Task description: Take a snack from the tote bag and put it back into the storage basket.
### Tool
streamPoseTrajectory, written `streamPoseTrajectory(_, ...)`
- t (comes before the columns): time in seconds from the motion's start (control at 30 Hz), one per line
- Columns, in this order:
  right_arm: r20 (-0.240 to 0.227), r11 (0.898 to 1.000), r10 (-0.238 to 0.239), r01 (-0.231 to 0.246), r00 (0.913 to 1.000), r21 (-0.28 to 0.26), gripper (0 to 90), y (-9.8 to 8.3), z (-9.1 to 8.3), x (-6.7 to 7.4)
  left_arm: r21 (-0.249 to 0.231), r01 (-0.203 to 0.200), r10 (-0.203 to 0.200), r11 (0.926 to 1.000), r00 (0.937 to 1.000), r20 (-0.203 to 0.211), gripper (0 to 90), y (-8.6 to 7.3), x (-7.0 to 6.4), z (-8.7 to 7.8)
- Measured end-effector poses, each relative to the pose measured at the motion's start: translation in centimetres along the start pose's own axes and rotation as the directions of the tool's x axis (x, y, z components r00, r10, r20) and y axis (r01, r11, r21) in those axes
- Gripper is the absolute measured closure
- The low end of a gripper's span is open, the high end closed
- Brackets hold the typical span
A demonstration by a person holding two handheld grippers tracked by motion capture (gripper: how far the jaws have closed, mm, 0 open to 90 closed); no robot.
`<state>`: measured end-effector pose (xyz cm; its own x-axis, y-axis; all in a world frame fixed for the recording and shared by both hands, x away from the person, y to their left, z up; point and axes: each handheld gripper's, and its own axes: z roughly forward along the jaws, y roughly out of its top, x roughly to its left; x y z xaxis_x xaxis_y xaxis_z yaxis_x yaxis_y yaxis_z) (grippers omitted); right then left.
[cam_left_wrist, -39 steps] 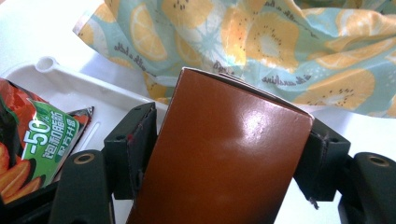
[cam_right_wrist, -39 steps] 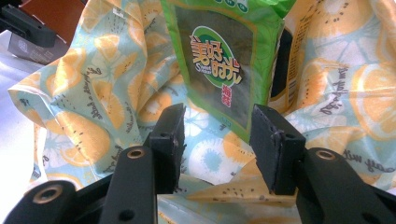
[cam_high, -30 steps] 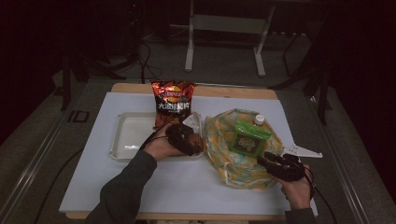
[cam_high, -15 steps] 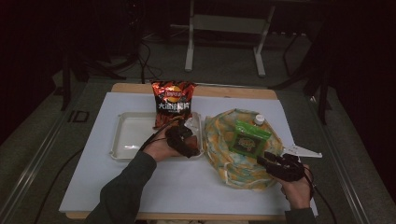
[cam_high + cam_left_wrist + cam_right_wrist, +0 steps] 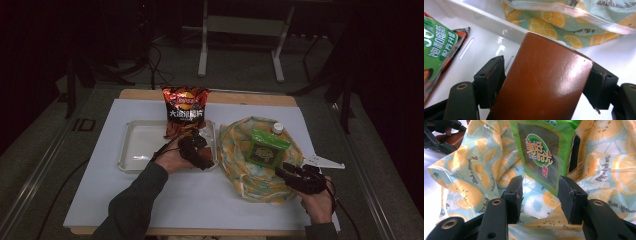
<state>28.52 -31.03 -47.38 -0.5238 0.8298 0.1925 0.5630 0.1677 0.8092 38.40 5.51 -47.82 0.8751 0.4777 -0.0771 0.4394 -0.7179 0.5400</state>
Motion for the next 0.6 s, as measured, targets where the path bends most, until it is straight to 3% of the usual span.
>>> streamPoseTrajectory(0.2, 0.001, 1.0, -0.001, 0.001, 1.0, -0.001, 55.0, 0.0, 0.0, 0.0, -0.021, 0.0, 0.0, 0.9998, 1.0, 0.0, 24.4, 0.0, -0.2, -0.2)
streamPoseTrajectory(0.37, 0.002, 1.0, 0.002, -0.002, 1.0, -0.003, 55.0, 0.0, -0.1, 0.0, -0.077, 0.014, -0.014, 0.9969, 0.9999, -0.002, 26.1, 0.1, -0.2, -0.9)
streamPoseTrajectory(0.6, 0.007, 1.0, -0.005, 0.005, 1.0, 0.0, 55.8, 0.0, 0.0, 0.1, -0.139, 0.001, -0.007, 0.9903, 0.999, -0.044, 31.4, 0.6, -1.0, -2.4)
